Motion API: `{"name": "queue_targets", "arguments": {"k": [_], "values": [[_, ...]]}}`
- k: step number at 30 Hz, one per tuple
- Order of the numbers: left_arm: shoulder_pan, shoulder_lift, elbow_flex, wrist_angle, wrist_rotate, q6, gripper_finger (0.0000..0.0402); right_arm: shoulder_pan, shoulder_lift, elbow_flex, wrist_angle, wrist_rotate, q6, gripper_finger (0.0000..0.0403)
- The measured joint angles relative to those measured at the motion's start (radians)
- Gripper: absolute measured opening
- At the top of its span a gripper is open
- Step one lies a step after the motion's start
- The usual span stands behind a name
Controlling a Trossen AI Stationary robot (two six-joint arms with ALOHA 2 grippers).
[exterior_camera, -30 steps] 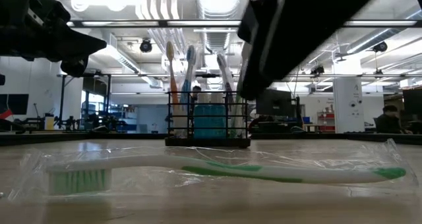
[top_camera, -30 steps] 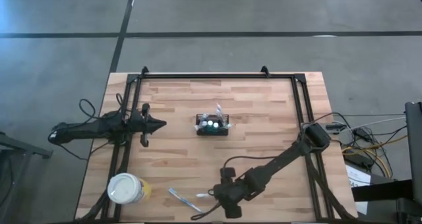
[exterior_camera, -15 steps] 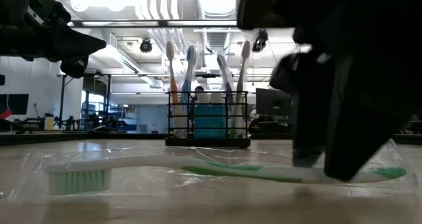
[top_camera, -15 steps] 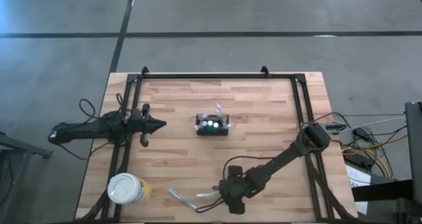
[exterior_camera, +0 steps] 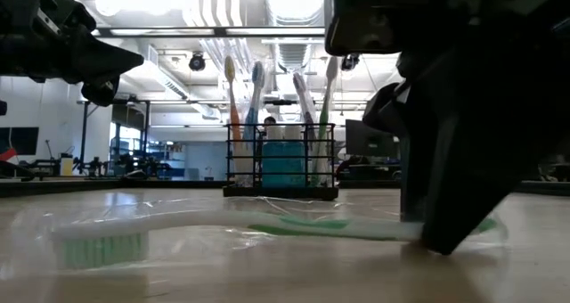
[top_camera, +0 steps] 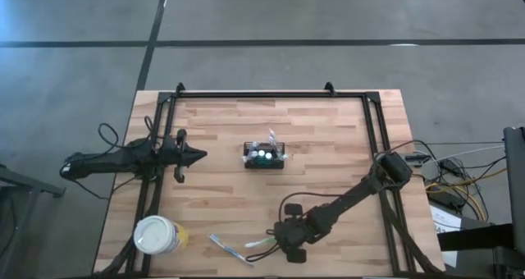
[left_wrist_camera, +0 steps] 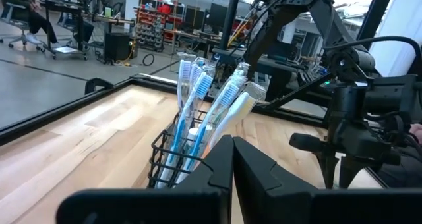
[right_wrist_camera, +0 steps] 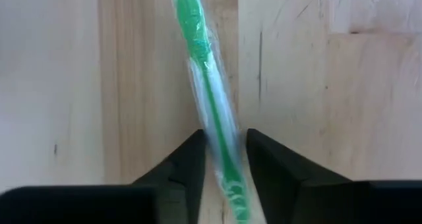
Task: Pick & Place toothbrushing station
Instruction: Put the green toothbrush into the black wire organizer
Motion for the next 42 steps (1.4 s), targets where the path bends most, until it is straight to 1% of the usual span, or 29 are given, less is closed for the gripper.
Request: {"name": "queue_targets", "arguments": {"k": [3, 6, 13, 15, 18, 21, 22, 24, 25, 26, 29, 31, 33, 35, 36, 39, 42], "values": [[0.000, 0.000, 0.000, 0.000, 0.000, 0.000, 0.0013, -0.004, 0.000, -0.001, 0.001, -0.001, -0.007, 0.0061], [0.000, 0.000, 0.000, -0.001, 0.000, 0.008, 0.0014, -0.008, -0.004, -0.010, 0.013, -0.002, -0.012, 0.0023], [0.000, 0.000, 0.000, -0.002, 0.001, 0.009, 0.0013, -0.012, -0.036, -0.030, -0.007, 0.037, -0.044, 0.0017], [0.000, 0.000, 0.000, -0.002, 0.003, 0.009, 0.0012, -0.012, -0.062, -0.032, -0.003, 0.069, -0.056, 0.0016], [0.000, 0.000, 0.000, 0.006, 0.019, 0.010, 0.0012, -0.012, -0.137, -0.049, 0.005, 0.141, -0.085, 0.0015], [0.000, 0.000, 0.000, 0.031, 0.083, 0.010, 0.0013, -0.012, -0.215, -0.090, 0.042, 0.238, -0.123, 0.0015], [0.000, 0.000, 0.000, 0.044, 0.110, 0.009, 0.0014, -0.012, -0.242, -0.110, 0.089, 0.260, -0.151, 0.0015], [0.000, 0.005, 0.000, 0.074, 0.183, 0.006, 0.0014, -0.015, -0.305, -0.170, 0.239, 0.266, -0.239, 0.0014], [-0.001, 0.010, 0.000, 0.093, 0.224, 0.005, 0.0014, -0.025, -0.338, -0.212, 0.347, 0.253, -0.292, 0.0014], [-0.001, 0.015, 0.000, 0.110, 0.270, 0.004, 0.0014, -0.037, -0.370, -0.263, 0.478, 0.219, -0.343, 0.0014], [-0.003, 0.055, 0.000, 0.181, 0.373, -0.018, 0.0014, -0.103, -0.434, -0.441, 0.842, 0.052, -0.431, 0.0014], [-0.004, 0.091, 0.000, 0.228, 0.394, -0.023, 0.0014, -0.154, -0.445, -0.536, 1.055, -0.049, -0.447, 0.0014], [-0.005, 0.128, 0.002, 0.287, 0.395, -0.023, 0.0015, -0.198, -0.446, -0.591, 1.211, -0.126, -0.451, 0.0014], [-0.008, 0.176, 0.022, 0.322, 0.400, -0.023, 0.0017, -0.230, -0.427, -0.605, 1.301, -0.203, -0.453, 0.0014], [-0.012, 0.203, 0.037, 0.324, 0.413, -0.022, 0.0020, -0.242, -0.416, -0.606, 1.311, -0.228, -0.461, 0.0014], [-0.029, 0.308, 0.089, 0.324, 0.458, -0.005, 0.0031, -0.262, -0.372, -0.579, 1.326, -0.263, -0.511, 0.0014], [-0.050, 0.421, 0.151, 0.364, 0.457, 0.025, 0.0048, -0.278, -0.339, -0.532, 1.373, -0.320, -0.568, 0.0013]]}}
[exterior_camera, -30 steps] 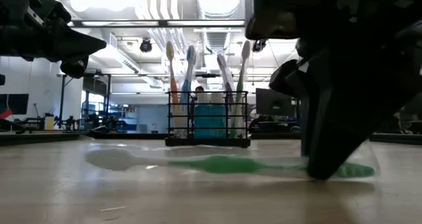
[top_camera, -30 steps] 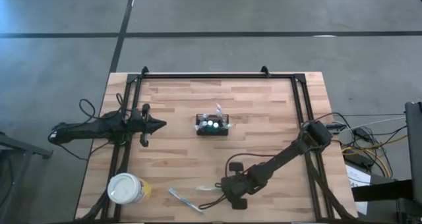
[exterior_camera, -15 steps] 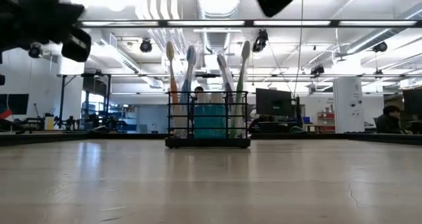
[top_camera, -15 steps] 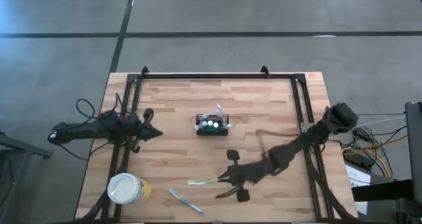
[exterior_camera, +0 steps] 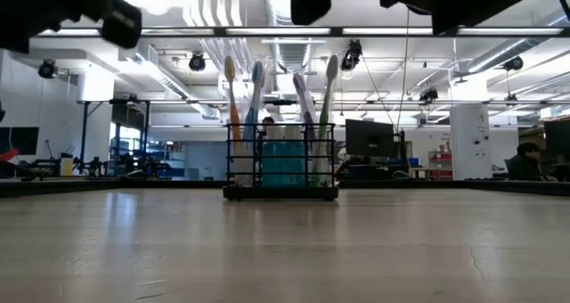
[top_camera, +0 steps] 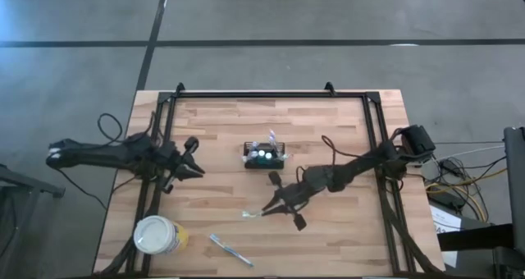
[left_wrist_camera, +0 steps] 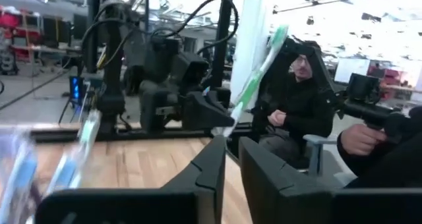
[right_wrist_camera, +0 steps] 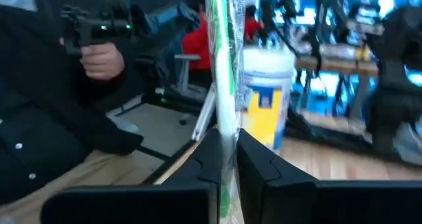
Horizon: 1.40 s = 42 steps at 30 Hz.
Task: Pick & Place toothbrushing station
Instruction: Put the green toothbrush into the black wire organizer
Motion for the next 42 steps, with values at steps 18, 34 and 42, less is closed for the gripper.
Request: {"name": "queue_targets", "arguments": {"k": [18, 34, 42], "values": [[-0.116, 0.536, 0.367, 0.035, -0.097, 0.093, 0.0218, -0.054, 0.030, 0.045, 0.047, 0.365, -0.049, 0.0013], [-0.141, 0.646, 0.438, 0.089, -0.358, 0.141, 0.0213, -0.004, 0.030, 0.045, 0.043, 0.665, -0.130, 0.0013], [-0.143, 0.686, 0.437, 0.181, -0.443, 0.127, 0.0209, -0.004, 0.032, 0.045, 0.042, 0.725, -0.136, 0.0013]]}}
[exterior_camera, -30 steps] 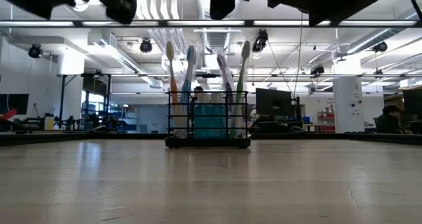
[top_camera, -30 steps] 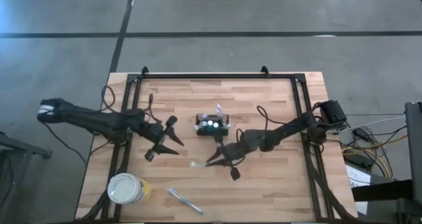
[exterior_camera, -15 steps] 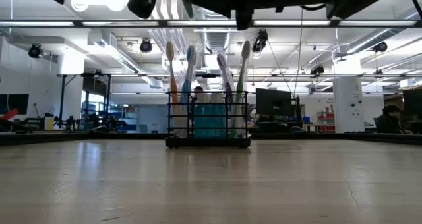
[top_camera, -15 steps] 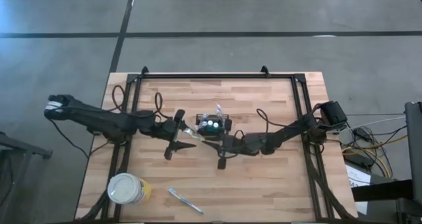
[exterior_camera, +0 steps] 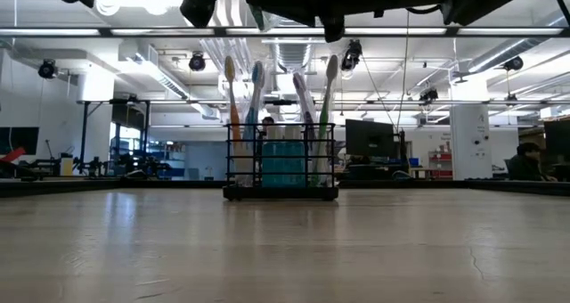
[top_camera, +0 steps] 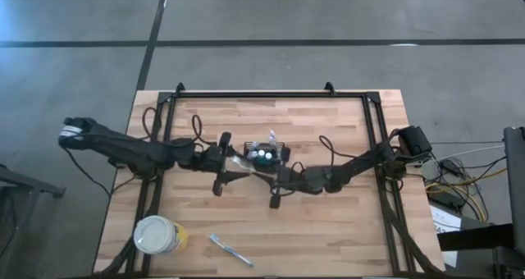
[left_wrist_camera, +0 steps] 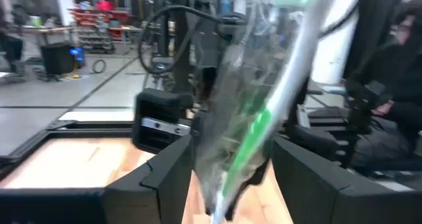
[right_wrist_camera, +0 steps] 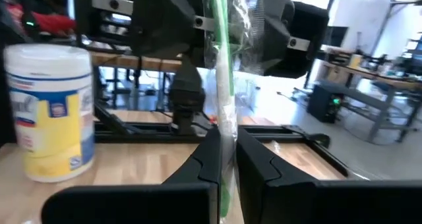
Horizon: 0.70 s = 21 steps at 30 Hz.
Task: Pick & Place toothbrushing station
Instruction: Put the green toothbrush into the black wire organizer
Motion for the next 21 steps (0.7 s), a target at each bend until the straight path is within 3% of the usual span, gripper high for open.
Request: {"name": "queue_targets", "arguments": {"k": [4, 9, 16, 21], "values": [[-0.006, 0.037, 0.000, 0.056, -0.039, -0.013, 0.0187, 0.001, 0.001, 0.000, 0.000, 0.098, -0.002, 0.0013], [-0.017, 0.067, 0.000, 0.110, -0.117, -0.020, 0.0130, 0.007, 0.001, 0.000, -0.001, 0.176, -0.009, 0.0013], [-0.024, 0.083, -0.001, 0.137, -0.131, 0.038, 0.0023, 0.014, 0.001, 0.000, -0.010, 0.185, -0.010, 0.0013], [-0.025, 0.076, -0.001, 0.084, -0.081, 0.110, 0.0022, 0.013, 0.001, 0.000, -0.047, 0.131, -0.013, 0.0040]]}}
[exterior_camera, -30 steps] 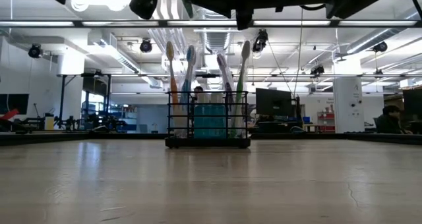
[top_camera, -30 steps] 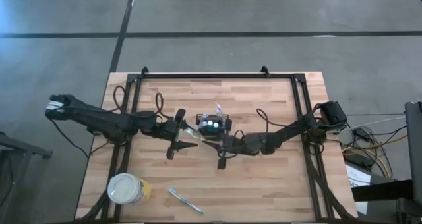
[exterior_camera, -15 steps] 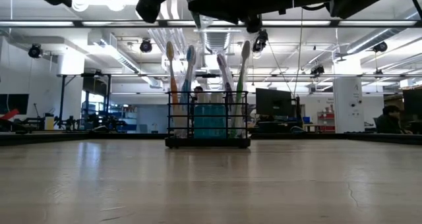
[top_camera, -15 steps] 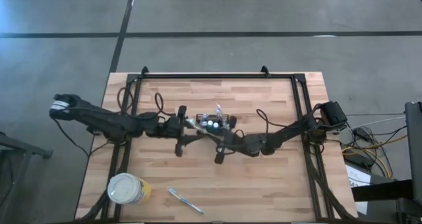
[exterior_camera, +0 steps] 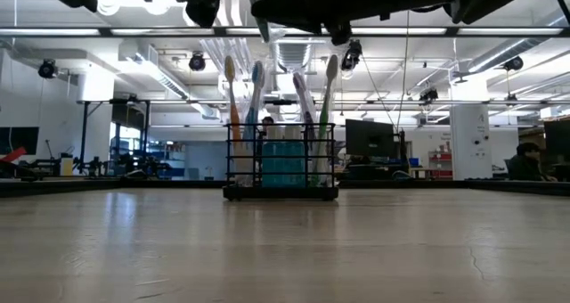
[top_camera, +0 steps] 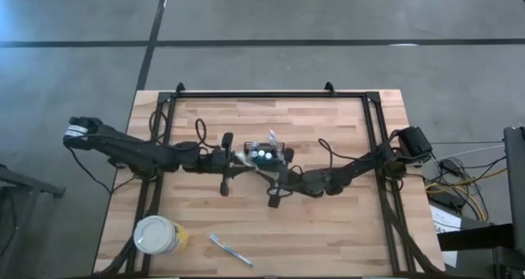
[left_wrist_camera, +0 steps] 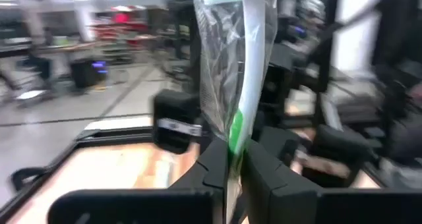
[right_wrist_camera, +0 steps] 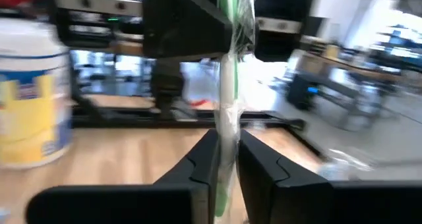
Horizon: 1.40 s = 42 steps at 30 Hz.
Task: Pick & Place toothbrushing station
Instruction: Put the green toothbrush into the black wire organizer
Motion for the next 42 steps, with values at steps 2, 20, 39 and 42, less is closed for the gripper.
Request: {"name": "queue_targets", "arguments": {"k": [2, 20, 39, 42], "values": [[0.000, -0.019, 0.000, -0.044, 0.076, 0.027, 0.0022, 0.000, 0.000, 0.000, -0.004, -0.076, 0.003, 0.0059], [-0.001, -0.093, 0.021, -0.314, 0.570, 0.057, 0.0022, -0.023, -0.065, 0.023, 0.119, -0.596, 0.083, 0.0180], [0.030, 0.094, 0.149, -0.345, 0.553, 0.087, 0.0022, -0.065, -0.063, 0.201, -0.223, -0.737, 0.177, 0.0229], [0.030, 0.094, 0.173, -0.360, 0.553, 0.097, 0.0022, -0.066, -0.063, 0.187, -0.223, -0.737, 0.187, 0.0233]]}}
